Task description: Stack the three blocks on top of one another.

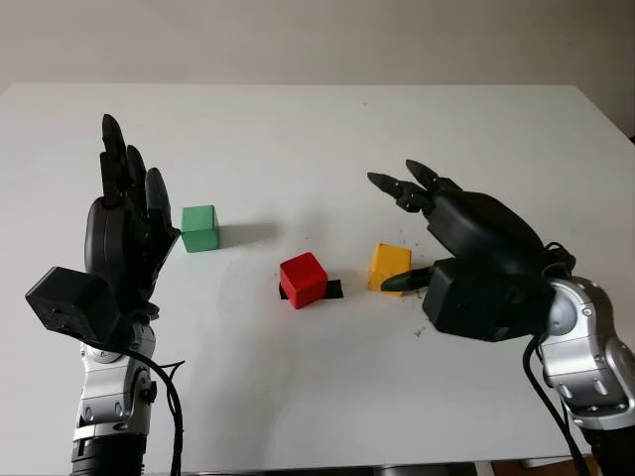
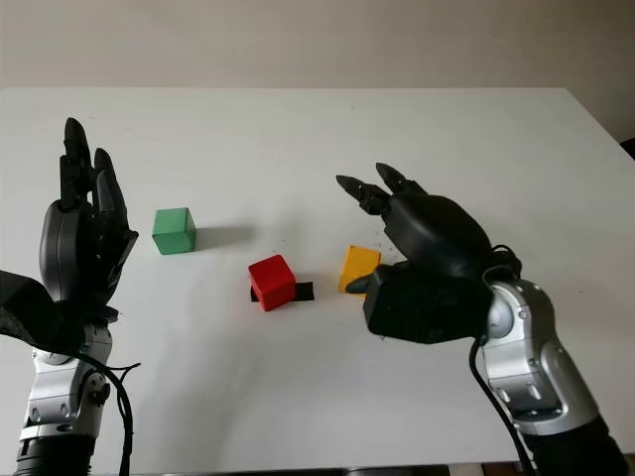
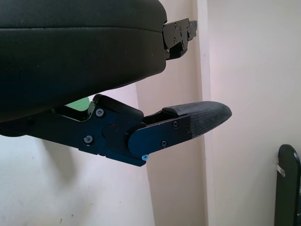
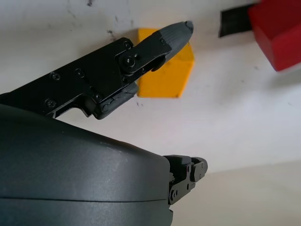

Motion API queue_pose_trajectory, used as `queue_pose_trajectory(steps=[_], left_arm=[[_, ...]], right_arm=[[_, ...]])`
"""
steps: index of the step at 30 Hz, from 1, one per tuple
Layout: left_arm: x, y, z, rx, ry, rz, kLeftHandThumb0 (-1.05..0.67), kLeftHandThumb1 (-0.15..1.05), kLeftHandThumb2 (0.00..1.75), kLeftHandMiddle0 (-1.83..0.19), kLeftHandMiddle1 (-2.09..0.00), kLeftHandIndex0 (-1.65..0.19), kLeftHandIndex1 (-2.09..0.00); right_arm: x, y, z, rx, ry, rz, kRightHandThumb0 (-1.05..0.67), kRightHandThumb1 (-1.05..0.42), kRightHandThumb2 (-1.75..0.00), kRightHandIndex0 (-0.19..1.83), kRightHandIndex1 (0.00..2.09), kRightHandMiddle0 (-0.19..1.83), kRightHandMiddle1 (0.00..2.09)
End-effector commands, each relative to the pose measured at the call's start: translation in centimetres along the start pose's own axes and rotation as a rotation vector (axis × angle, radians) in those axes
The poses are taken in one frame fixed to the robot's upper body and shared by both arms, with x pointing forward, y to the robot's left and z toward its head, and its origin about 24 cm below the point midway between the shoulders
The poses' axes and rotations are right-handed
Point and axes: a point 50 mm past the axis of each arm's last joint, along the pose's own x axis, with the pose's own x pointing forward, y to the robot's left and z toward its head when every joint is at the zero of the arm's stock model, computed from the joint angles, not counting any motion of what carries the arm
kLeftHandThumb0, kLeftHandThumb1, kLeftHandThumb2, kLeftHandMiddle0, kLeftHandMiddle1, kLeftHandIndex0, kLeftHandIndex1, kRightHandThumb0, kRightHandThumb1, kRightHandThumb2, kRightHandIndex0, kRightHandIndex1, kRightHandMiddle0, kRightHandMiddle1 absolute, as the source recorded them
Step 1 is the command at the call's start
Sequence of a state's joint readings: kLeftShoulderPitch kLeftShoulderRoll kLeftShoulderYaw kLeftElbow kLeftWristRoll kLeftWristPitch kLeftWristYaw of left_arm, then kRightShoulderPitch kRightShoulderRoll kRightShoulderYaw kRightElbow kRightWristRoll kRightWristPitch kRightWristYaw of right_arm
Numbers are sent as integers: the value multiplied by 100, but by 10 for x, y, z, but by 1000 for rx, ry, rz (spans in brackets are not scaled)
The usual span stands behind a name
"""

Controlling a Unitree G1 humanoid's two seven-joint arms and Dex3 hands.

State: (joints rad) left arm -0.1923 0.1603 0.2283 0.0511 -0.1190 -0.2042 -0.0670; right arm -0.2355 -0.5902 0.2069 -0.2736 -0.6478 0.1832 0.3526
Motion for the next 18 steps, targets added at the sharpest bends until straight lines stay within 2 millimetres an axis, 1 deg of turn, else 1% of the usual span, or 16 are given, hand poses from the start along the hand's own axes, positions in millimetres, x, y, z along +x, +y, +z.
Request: queue_pose_trajectory(steps=[1,11,18], left_arm=[[-1,1,3,17,-11,-13,-74,105,65,19,-4,19,0],[-2,1,4,0,-16,-25,-72,105,61,19,-3,19,0],[-2,1,5,2,-15,-39,-73,105,61,19,-4,19,0]], right_arm=[[0,3,0,-25,0,-2,-65,-81,-6,-3,6,24,7],[1,14,-3,-122,24,-23,-66,-82,-6,2,8,35,10],[1,17,-4,-164,44,-29,-60,-83,-6,4,7,40,10]])
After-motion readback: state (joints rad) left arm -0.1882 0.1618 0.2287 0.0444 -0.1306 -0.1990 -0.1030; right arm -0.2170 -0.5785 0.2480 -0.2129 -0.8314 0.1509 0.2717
